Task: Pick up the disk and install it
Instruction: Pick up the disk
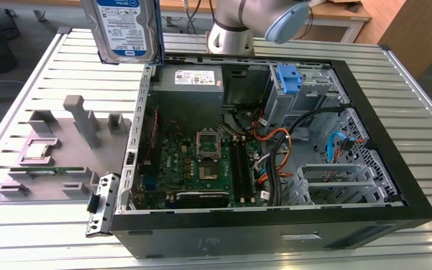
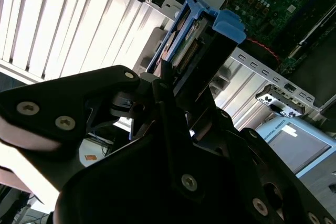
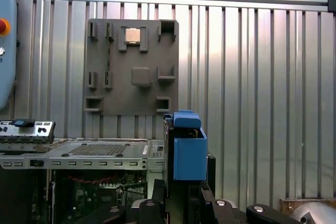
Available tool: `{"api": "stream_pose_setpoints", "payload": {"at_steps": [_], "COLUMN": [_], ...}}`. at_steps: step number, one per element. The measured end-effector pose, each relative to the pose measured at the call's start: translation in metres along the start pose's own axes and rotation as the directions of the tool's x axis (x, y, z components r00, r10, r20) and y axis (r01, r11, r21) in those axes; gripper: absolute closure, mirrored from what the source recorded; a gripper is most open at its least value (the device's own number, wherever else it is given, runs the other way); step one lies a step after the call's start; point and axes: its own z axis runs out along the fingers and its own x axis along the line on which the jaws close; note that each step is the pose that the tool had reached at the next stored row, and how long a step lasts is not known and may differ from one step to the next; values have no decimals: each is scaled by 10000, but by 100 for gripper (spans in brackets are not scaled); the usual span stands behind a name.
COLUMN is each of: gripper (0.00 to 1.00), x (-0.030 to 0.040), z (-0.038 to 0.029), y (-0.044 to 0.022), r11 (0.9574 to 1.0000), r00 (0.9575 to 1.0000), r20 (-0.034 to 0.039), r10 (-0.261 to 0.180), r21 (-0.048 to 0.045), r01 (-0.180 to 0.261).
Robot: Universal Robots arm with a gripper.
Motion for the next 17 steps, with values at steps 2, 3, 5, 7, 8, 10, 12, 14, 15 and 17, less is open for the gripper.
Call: {"api": "stream_pose_setpoints", "payload": {"at_steps": [2,3,5,7,8,10,12,14,15,17], "gripper": [65,65,65,65,65,65,65,65,65,65], "x": [0,0,0,0,0,0,0,1,1,1], "z": [0,-1,-1,-1,-1,-1,-2,-2,-2,-3], "y": [-24,-36,-60,-84,-95,-119,-141,-164,-175,-197], "r11": [10000,10000,10000,10000,10000,10000,10000,10000,10000,10000], "r00": [10000,10000,10000,10000,10000,10000,10000,10000,10000,10000], "r20": [0,0,0,0,0,0,0,0,0,0], "r10": [0,0,0,0,0,0,0,0,-1,-1], "r21": [0,0,0,0,0,0,0,0,0,0], "r01": [0,0,0,0,0,0,0,0,1,1]}}
